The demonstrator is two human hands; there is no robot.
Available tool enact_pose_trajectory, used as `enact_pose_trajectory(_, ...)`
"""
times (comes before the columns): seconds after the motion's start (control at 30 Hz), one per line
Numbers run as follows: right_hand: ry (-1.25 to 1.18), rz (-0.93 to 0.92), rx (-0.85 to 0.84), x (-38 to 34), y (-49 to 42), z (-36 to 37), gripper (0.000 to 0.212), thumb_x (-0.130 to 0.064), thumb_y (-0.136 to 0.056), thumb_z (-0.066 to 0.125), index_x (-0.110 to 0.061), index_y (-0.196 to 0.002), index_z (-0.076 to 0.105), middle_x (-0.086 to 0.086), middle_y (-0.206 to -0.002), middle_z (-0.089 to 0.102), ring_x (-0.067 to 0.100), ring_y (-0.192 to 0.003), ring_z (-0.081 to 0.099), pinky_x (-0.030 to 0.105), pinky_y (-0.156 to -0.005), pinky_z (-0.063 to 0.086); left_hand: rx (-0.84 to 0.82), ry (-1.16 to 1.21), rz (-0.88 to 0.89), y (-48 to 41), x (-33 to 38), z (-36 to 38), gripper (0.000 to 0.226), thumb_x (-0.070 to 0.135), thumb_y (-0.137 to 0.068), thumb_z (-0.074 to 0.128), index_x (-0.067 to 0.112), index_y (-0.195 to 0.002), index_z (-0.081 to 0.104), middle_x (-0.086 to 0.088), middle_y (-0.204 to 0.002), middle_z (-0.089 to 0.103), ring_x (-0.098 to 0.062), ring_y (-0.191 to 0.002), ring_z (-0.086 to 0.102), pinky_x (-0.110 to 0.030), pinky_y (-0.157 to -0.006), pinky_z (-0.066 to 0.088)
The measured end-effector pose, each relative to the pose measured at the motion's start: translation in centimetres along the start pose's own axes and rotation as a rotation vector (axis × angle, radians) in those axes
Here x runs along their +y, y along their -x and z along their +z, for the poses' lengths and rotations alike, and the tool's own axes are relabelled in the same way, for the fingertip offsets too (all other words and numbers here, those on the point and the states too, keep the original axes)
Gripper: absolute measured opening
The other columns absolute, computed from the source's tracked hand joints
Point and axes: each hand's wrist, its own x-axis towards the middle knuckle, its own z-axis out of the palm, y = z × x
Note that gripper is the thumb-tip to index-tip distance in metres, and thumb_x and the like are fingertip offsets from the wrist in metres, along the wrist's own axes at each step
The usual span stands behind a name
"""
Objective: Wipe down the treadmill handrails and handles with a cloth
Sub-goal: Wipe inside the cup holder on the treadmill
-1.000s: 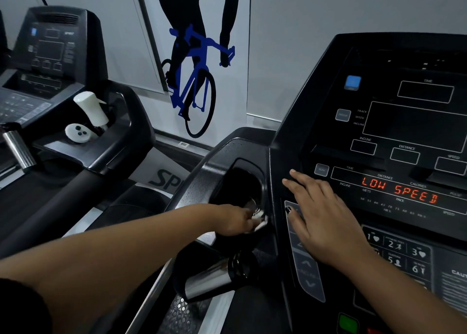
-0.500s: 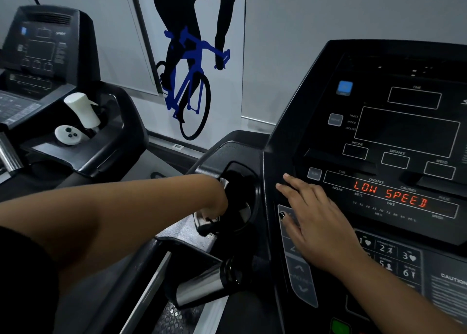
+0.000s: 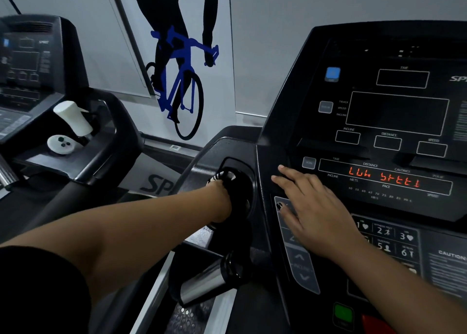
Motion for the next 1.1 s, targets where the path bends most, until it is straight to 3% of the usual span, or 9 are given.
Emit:
enact_pose_trajectory(0.13, 0.01, -0.003, 0.0, 0.0, 0.0, 0.1, 0.056, -0.043, -0.093, 0.03, -0.027, -0.146, 0.036, -0.012, -0.156, 0.026, 0.011, -0.13, 0.038, 0.032, -0.098, 0.044, -0.167, 0.117, 0.131, 0.0, -0.1, -0.2, 0.035, 0.011, -0.102, 0.038, -0.008, -0.126, 0.057, -0.022, -0.133, 0.056, -0.037, -0.122, 0.053, -0.04, -0.103, 0.04)
enact_pose_trajectory(0.27, 0.001, -0.001, 0.003, 0.0, -0.1, 0.1, 0.056, -0.043, -0.093, 0.029, -0.027, -0.146, 0.036, -0.012, -0.156, 0.026, 0.012, -0.13, 0.038, 0.033, -0.099, 0.044, -0.118, 0.081, 0.116, -0.3, -0.4, 0.7, 0.036, 0.012, -0.102, 0.039, -0.005, -0.126, 0.058, -0.02, -0.135, 0.056, -0.035, -0.125, 0.051, -0.042, -0.107, 0.039)
enact_pose_trajectory(0.4, 0.002, -0.002, 0.01, 0.1, -0.1, 0.1, 0.055, -0.042, -0.093, 0.032, -0.027, -0.145, 0.038, -0.011, -0.155, 0.028, 0.012, -0.128, 0.04, 0.032, -0.097, 0.045, -0.037, 0.01, 0.017, -1.2, 0.4, 1.3, 0.044, 0.017, -0.1, 0.045, 0.009, -0.143, 0.046, -0.01, -0.151, 0.043, -0.027, -0.142, 0.034, -0.043, -0.118, 0.025)
enact_pose_trajectory(0.53, 0.0, -0.005, 0.011, 0.1, -0.1, -0.1, 0.054, -0.041, -0.092, 0.033, -0.027, -0.145, 0.038, -0.013, -0.155, 0.027, 0.011, -0.128, 0.039, 0.031, -0.097, 0.044, 0.033, -0.024, -0.036, -1.5, 0.5, 1.6, 0.049, 0.026, -0.104, 0.038, 0.013, -0.151, 0.033, -0.01, -0.161, 0.023, -0.028, -0.15, 0.012, -0.044, -0.122, 0.004)
enact_pose_trajectory(0.63, 0.002, -0.003, 0.017, 0.0, -0.1, 0.0, 0.054, -0.041, -0.092, 0.032, -0.027, -0.145, 0.038, -0.013, -0.155, 0.027, 0.011, -0.128, 0.039, 0.031, -0.097, 0.044, 0.141, 0.0, -0.081, -1.7, 0.0, 2.6, 0.045, 0.024, -0.104, 0.036, 0.011, -0.147, 0.041, -0.014, -0.163, 0.01, -0.033, -0.15, -0.001, -0.042, -0.12, 0.001)
enact_pose_trajectory(0.7, 0.007, -0.003, 0.017, 0.0, -0.1, 0.1, 0.054, -0.041, -0.092, 0.032, -0.026, -0.144, 0.038, -0.012, -0.155, 0.028, 0.012, -0.128, 0.039, 0.031, -0.097, 0.045, 0.188, -0.004, -0.067, -1.5, -0.2, 2.8, 0.043, 0.022, -0.105, 0.035, 0.008, -0.143, 0.046, -0.016, -0.161, 0.019, -0.036, -0.15, 0.005, -0.043, -0.121, 0.002)
enact_pose_trajectory(0.8, 0.002, -0.001, 0.024, 0.0, -0.1, 0.1, 0.054, -0.04, -0.092, 0.032, -0.025, -0.144, 0.04, -0.01, -0.154, 0.03, 0.014, -0.127, 0.041, 0.032, -0.095, 0.046, 0.117, -0.022, -0.059, -1.1, 0.1, 2.3, 0.047, 0.025, -0.106, 0.027, 0.009, -0.149, 0.035, -0.01, -0.159, 0.028, -0.029, -0.15, 0.011, -0.043, -0.122, 0.0)
enact_pose_trajectory(0.97, 0.002, -0.003, 0.027, 0.0, -0.1, 0.1, 0.054, -0.04, -0.092, 0.031, -0.025, -0.143, 0.04, -0.011, -0.154, 0.031, 0.013, -0.127, 0.041, 0.032, -0.094, 0.046, -0.049, -0.122, -0.092, -2.7, 0.7, 1.8, 0.061, 0.036, -0.102, 0.04, 0.019, -0.156, 0.017, -0.006, -0.164, 0.013, -0.027, -0.152, -0.001, -0.051, -0.121, -0.006)
enact_pose_trajectory(1.1, 0.002, -0.002, 0.029, 0.0, -0.1, 0.1, 0.054, -0.04, -0.092, 0.032, -0.026, -0.144, 0.04, -0.011, -0.154, 0.03, 0.013, -0.127, 0.041, 0.032, -0.095, 0.046, -0.086, -0.266, -0.115, -2.8, 0.8, 1.6, 0.065, 0.04, -0.102, 0.033, 0.017, -0.157, 0.005, -0.006, -0.165, 0.003, -0.033, -0.15, -0.009, -0.053, -0.118, -0.006)
